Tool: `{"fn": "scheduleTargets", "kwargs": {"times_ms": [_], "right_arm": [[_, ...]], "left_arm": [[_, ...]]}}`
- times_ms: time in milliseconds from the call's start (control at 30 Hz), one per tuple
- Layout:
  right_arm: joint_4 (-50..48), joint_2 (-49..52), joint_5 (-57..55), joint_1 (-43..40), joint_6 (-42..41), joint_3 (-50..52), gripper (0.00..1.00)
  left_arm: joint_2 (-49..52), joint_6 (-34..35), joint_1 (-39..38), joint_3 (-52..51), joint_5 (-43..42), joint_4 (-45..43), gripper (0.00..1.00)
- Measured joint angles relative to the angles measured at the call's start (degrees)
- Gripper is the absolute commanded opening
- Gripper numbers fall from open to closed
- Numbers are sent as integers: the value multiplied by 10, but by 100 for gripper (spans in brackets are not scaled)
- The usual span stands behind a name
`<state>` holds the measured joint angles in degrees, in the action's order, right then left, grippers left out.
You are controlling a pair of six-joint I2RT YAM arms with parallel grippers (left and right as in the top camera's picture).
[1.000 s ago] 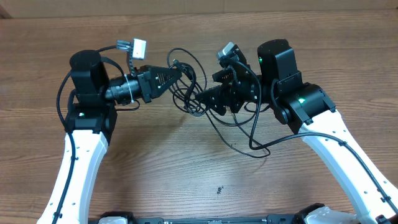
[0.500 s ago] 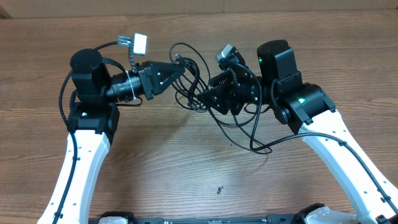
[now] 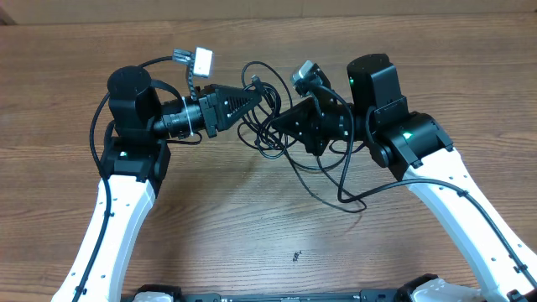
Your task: Untangle cables
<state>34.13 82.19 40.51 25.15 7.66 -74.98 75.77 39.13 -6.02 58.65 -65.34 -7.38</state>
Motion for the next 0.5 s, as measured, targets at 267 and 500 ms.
{"fn": "scheduleTargets", "kwargs": {"times_ms": [267,500], "right_arm": [[3,0,1,0,-1,0,4],[22,0,0,0,-2,0,4]], "left_arm": [[0,4,1,0,0,-11,4],[0,20,16,0,-5,-16,4]]}}
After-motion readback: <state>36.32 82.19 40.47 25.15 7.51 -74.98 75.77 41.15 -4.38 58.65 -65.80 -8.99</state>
